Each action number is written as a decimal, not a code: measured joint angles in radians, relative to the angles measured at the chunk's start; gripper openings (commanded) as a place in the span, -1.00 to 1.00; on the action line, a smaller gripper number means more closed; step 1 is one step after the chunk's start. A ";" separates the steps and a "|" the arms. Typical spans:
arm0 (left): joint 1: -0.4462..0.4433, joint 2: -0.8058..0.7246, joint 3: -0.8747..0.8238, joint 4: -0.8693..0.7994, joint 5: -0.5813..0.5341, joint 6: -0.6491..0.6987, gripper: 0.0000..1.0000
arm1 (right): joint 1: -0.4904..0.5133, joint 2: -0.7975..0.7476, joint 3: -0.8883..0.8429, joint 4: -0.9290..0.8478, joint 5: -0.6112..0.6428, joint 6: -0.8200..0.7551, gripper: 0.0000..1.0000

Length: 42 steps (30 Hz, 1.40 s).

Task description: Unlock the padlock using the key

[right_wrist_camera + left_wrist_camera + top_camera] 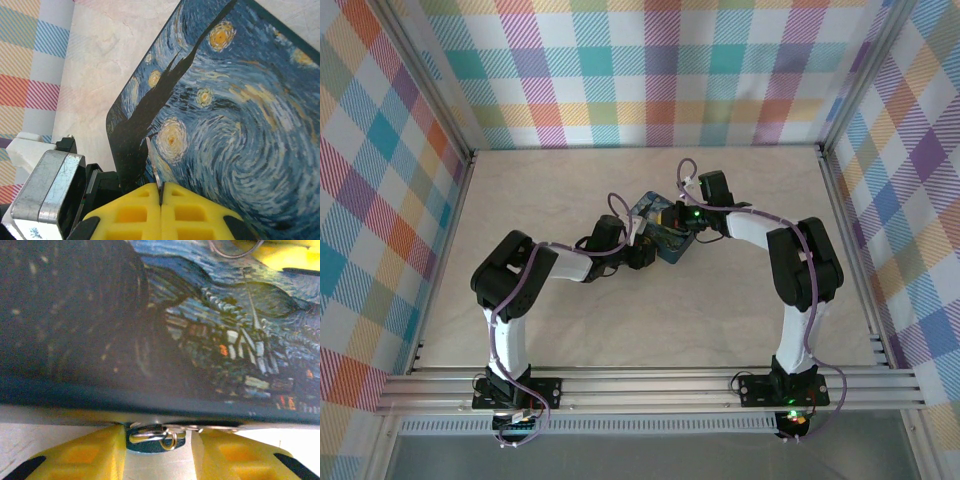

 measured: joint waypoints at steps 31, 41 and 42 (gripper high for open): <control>-0.060 0.007 0.011 -0.001 -0.135 -0.010 -0.59 | 0.002 -0.028 -0.033 0.030 0.040 0.009 -1.00; -0.061 -0.039 0.019 -0.080 -0.118 -0.124 -0.59 | 0.006 -0.260 -0.150 0.040 0.110 -0.018 -1.00; -0.061 -0.050 0.026 -0.107 -0.111 -0.142 -0.59 | 0.006 -0.300 -0.172 0.047 0.119 -0.031 -1.00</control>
